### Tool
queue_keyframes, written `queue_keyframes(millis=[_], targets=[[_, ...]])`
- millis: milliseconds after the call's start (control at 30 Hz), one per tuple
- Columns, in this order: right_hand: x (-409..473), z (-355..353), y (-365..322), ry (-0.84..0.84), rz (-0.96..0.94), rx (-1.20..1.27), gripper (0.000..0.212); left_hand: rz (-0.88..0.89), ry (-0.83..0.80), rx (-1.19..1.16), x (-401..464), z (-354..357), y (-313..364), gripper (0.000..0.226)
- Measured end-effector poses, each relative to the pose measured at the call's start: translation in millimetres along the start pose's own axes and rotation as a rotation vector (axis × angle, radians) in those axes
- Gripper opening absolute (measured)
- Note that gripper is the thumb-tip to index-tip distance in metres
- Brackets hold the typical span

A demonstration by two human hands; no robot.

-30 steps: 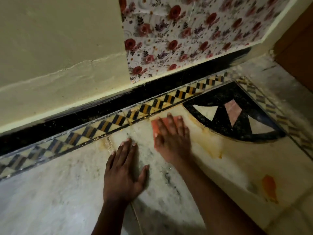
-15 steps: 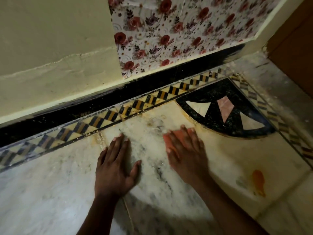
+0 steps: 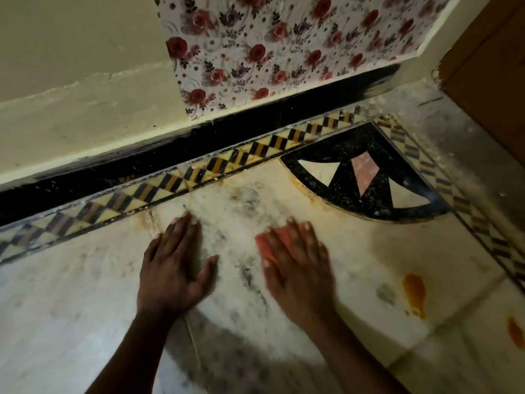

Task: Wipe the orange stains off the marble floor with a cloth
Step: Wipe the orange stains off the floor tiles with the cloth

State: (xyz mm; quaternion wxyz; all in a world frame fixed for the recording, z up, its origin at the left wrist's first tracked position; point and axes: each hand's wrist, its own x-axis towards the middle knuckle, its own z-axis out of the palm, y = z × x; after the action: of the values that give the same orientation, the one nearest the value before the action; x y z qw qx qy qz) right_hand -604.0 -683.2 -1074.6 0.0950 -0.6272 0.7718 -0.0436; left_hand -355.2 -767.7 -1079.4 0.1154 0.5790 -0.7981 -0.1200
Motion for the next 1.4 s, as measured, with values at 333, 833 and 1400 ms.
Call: queue_keyframes(millis=[333,833,1400], targets=[[86.0,-7.4,26.0,0.004,0.303,0.091,0.067,0.022,0.039,0.003,-2.7,3.6,-1.2,0.083],[-45.1,4.5,85.8,0.112,0.132,0.004,0.067,0.161,-0.005,-0.078,-59.5,24.5,68.7,0.065],[-195.2,3.9,157.7,0.135,0.067,-0.040,0.059,0.194,0.005,-0.056,-219.1,90.1,220.7,0.074]])
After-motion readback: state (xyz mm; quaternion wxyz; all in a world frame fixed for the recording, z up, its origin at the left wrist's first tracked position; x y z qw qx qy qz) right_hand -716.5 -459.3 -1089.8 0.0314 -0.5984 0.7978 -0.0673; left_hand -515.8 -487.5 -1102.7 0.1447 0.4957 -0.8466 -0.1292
